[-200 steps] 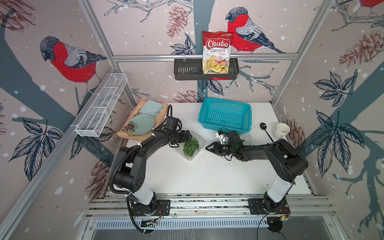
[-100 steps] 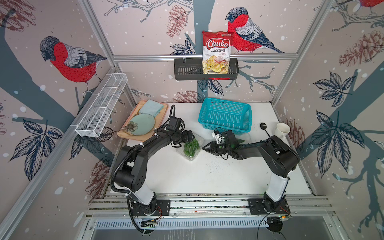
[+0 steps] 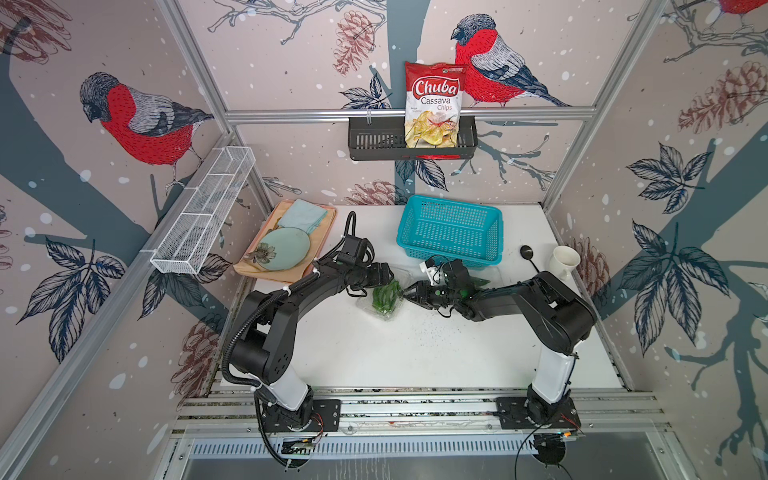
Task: Take small green peppers out of containers
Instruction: Move the packing box to the center of the board.
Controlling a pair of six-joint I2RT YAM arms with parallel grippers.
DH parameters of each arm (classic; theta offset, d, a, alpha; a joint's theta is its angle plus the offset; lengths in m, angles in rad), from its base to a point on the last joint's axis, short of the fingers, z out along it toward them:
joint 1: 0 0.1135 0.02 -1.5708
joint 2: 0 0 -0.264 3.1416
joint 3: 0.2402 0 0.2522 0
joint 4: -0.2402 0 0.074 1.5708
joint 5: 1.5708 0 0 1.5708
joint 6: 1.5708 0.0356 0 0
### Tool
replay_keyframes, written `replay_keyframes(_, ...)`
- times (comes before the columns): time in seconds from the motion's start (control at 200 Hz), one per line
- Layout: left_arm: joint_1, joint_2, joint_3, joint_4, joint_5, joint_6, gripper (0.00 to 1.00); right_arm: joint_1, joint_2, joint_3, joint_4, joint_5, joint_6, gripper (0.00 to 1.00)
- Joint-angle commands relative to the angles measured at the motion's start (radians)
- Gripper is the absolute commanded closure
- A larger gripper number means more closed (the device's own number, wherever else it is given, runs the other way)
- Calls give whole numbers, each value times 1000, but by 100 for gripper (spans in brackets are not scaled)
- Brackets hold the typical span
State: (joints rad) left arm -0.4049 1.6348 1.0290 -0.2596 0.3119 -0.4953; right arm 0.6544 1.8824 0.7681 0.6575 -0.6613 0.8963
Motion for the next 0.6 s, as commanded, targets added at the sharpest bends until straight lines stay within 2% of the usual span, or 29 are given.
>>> replay_keyframes(0.0, -8, -7, -4, 25, 2, -26, 13, -2, 9, 14, 6, 0, 9, 51)
replay_keyframes(0.11, -15, -22, -6, 21, -36, -28, 12, -6, 2, 31, -80, 28, -18, 55)
replay_keyframes(0.19, -32, -34, 6, -3, -104, -21, 12, -9, -1, 42, -132, 43, -36, 60)
replay_keyframes(0.345, -101, -59, 44, -71, -305, -5, 9, -11, 15, 65, -180, 35, -48, 68)
replay_keyframes(0.48, -176, -87, 79, -156, -531, -7, 7, -10, 22, 97, -232, 35, -66, 73)
replay_keyframes(0.54, -199, -111, 79, -179, -595, -17, 7, -11, 23, 106, -250, 34, -72, 76)
replay_keyframes(0.595, -224, -136, 75, -191, -631, -19, 3, -11, 25, 115, -266, 29, -76, 78)
